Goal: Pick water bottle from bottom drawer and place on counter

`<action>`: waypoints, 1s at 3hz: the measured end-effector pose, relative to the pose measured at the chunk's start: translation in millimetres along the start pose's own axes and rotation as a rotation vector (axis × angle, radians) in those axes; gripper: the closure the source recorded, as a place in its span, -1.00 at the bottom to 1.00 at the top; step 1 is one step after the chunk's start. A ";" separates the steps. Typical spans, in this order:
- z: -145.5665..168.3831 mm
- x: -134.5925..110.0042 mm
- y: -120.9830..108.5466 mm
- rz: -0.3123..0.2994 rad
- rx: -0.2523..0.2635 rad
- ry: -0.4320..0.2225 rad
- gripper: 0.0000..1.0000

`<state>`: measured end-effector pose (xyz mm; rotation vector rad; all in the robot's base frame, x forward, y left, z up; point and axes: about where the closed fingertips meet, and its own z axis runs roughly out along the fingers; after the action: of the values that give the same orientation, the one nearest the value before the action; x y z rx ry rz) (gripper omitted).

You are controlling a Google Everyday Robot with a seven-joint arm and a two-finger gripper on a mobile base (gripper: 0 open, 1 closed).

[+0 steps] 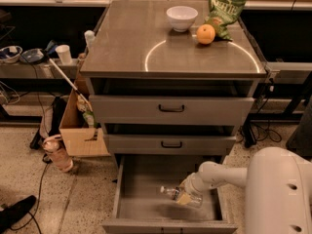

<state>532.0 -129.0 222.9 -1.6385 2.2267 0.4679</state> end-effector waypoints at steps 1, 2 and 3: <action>-27.4 -8.1 6.2 -0.056 0.028 0.017 1.00; -49.2 -17.6 13.6 -0.066 0.081 0.048 1.00; -82.3 -29.2 10.1 -0.080 0.168 0.100 1.00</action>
Offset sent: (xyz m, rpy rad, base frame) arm -0.0173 -0.0054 0.0848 -0.1298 -0.1380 0.0018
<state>524.4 -138.6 309.9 -1.6882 2.1937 0.1766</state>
